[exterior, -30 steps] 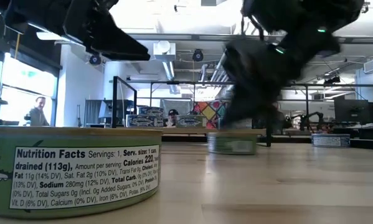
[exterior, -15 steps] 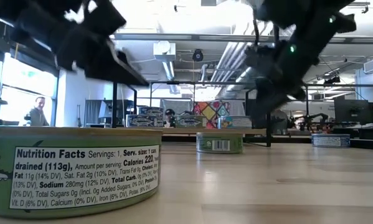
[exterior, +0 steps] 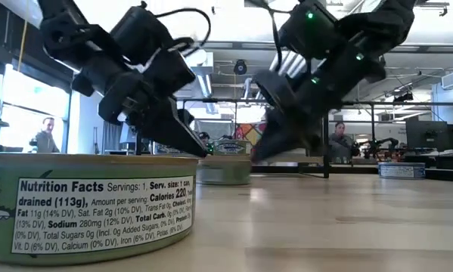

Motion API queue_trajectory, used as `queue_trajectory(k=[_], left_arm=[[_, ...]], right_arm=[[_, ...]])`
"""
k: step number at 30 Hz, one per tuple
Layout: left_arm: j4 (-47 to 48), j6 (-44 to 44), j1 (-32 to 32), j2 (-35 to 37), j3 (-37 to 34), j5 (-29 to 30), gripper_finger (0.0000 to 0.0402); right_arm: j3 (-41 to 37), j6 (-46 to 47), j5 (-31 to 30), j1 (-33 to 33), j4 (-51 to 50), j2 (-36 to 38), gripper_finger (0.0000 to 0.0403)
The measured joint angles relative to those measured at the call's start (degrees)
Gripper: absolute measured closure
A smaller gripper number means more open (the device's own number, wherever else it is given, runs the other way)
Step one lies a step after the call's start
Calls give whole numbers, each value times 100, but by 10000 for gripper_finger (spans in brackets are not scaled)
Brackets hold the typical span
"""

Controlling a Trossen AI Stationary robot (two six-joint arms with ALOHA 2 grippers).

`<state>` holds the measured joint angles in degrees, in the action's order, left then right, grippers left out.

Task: Stack canned seafood by type on shelf
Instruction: Stack the green tuna can on top of the other green tuna can on the shelf

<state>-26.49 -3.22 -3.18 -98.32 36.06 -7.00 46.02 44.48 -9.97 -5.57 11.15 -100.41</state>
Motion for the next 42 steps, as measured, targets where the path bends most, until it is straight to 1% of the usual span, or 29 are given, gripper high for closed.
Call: queue_trajectory(k=[3, 5, 7, 10, 12, 14, 15, 18, 20, 23, 25, 28, 32, 35, 36, 38, 42], left_arm=[[600, 3, 144, 81, 39, 58, 372], [1053, 25, 186, 219, 76, 366, 388], [1571, 132, 183, 431, 68, 830, 398], [2172, 472, 109, 736, 68, 1602, 399], [2439, 901, 52, 883, 71, 2359, 398], [2844, 1359, 15, 958, 72, 2960, 400], [2960, 1497, 15, 958, 67, 3091, 401], [2806, 1648, 16, 900, 22, 3093, 401], [2402, 1564, 8, 799, -39, 2886, 401], [2037, 1315, 8, 634, -77, 2511, 401], [1830, 1214, 8, 522, -72, 2366, 401], [1455, 1124, 70, 286, -72, 2383, 401], [1214, 1018, 165, 102, -79, 2438, 401], [1155, 1000, 209, 121, -76, 2547, 401], [1271, 957, 211, 206, -67, 2646, 401], [1533, 821, 196, 413, -63, 2746, 401], [2336, 747, 132, 891, -70, 2721, 401]], right_arm=[[0, -672, 549, -1, 725, -58, 403], [0, -1255, 715, -32, 790, -11, 403], [1, -1494, 545, -71, 770, 72, 403], [4, -1509, -79, -13, 660, 136, 403], [3, -1467, -481, 114, 529, 134, 403], [4, -1465, -502, 284, 589, 83, 403], [7, -1467, -481, 361, 571, 61, 403], [7, -1514, -494, 525, 631, -143, 403], [4, -1554, -638, 567, 673, -302, 403], [9, -1624, -937, 569, 790, -580, 403], [7, -1599, -955, 571, 1024, -762, 403], [17, -1656, -731, 550, 1369, -912, 403], [111, -2105, -259, 492, 1019, -837, 403], [211, -2120, 125, 313, 399, -591, 403], [219, -2104, 157, 250, 196, -493, 403], [199, -2073, 93, 137, -198, -295, 403], [195, -2260, 0, -123, -371, -62, 403]])
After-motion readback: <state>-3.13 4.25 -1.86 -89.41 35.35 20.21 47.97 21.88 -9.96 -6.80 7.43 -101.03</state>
